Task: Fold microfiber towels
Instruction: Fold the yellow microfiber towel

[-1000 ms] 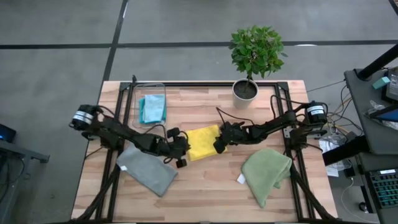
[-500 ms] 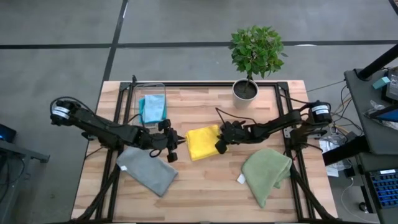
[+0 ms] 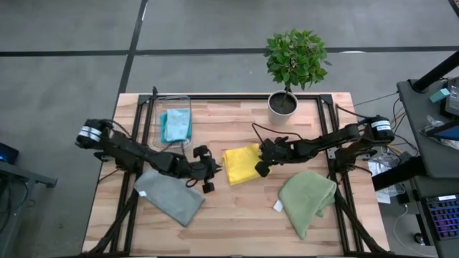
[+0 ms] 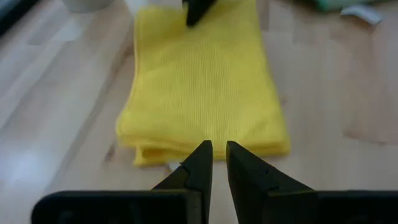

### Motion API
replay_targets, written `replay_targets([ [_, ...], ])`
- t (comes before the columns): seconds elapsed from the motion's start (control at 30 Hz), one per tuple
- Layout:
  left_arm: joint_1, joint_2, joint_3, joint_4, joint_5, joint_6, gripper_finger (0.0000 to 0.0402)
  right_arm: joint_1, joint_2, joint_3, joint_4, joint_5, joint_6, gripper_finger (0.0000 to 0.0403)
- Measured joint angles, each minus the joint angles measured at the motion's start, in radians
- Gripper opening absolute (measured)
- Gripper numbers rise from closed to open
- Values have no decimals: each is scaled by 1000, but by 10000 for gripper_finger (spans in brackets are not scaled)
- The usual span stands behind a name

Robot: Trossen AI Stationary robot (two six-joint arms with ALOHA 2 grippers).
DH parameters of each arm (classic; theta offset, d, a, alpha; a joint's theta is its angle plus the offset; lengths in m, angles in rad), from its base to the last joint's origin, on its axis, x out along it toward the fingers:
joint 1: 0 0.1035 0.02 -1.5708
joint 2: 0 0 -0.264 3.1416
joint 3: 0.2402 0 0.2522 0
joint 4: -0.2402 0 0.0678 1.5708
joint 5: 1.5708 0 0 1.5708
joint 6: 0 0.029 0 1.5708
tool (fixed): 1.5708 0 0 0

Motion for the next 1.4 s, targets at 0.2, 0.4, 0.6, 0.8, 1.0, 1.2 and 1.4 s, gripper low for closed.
replay_targets([
  [0.2, 2, 167, 18, 91, 1, 15, 33, 0, -63, 1, -57, 0, -4, 9],
  [0.4, 17, 296, 62, 201, 2, 15, 33, 0, -105, 5, -73, 0, 2, 9],
  [0.6, 41, 361, 97, 207, 2, 15, 33, 1, -82, 69, -60, -9, 2, 9],
  [0.8, 47, 369, 95, 214, 3, 15, 33, 10, 19, 158, -56, -29, 2, 9],
  [1.0, 50, 364, 93, 212, 10, 15, 33, 12, 158, 275, -19, -29, 1, 9],
  [1.2, 51, 364, 92, 210, 10, 15, 33, 14, 297, 393, -33, -31, -17, 9],
  [1.4, 49, 362, 88, 204, 0, 21, 33, 18, 387, 492, -97, -58, -36, 17],
])
